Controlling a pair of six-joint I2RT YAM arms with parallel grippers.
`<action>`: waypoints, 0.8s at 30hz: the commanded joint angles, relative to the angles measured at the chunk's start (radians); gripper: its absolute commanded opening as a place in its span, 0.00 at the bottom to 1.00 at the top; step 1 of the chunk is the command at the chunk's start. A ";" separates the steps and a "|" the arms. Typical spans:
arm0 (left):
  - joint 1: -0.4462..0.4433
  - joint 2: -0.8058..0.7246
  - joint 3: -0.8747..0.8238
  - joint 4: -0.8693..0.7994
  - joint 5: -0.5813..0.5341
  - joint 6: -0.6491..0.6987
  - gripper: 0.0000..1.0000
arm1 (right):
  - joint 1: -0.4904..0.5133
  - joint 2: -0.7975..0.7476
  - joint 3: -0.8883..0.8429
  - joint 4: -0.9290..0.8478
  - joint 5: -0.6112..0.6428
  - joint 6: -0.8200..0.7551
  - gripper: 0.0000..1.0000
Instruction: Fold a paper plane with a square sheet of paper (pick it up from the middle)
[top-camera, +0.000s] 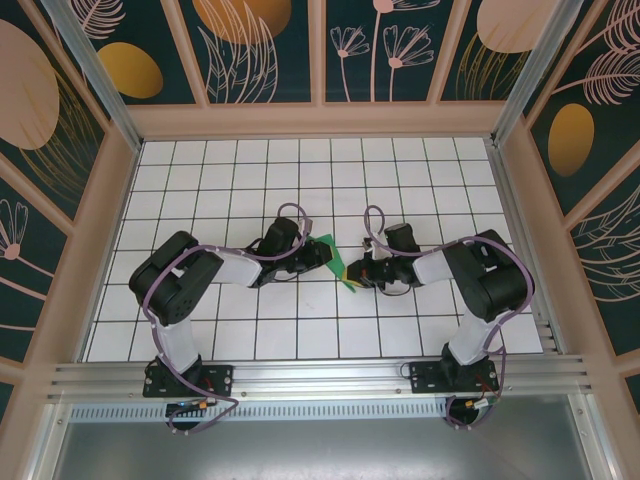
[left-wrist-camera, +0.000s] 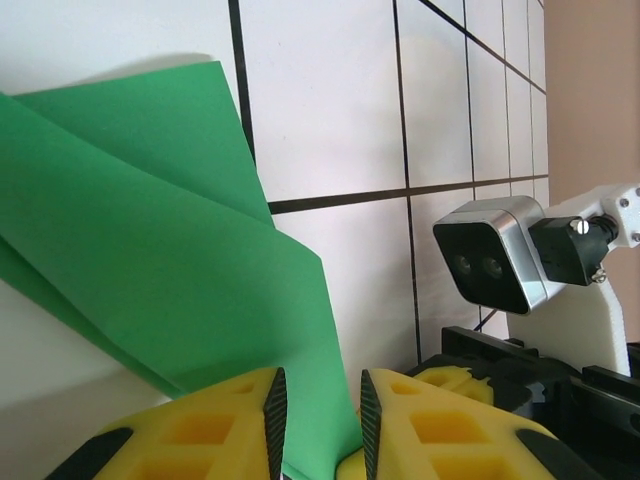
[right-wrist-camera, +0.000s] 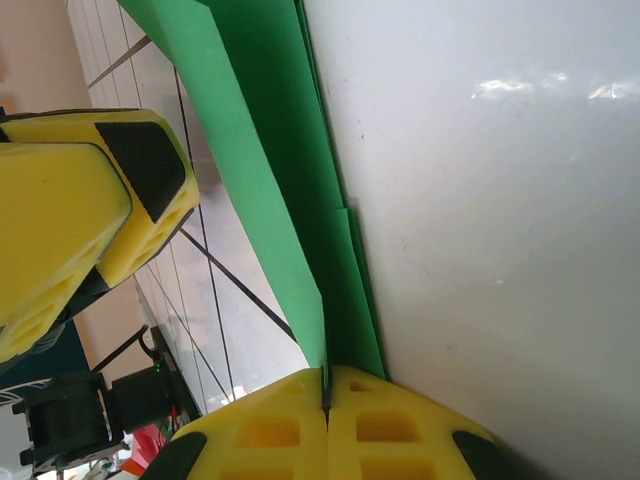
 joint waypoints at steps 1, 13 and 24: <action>-0.001 0.029 0.033 -0.016 -0.002 0.032 0.29 | -0.008 0.075 -0.027 -0.123 0.116 0.000 0.02; -0.001 0.085 0.085 -0.124 -0.017 0.027 0.27 | -0.007 0.071 -0.011 -0.154 0.119 -0.029 0.04; -0.001 0.148 0.172 -0.418 -0.116 0.076 0.22 | -0.007 -0.115 0.036 -0.244 0.126 -0.055 0.25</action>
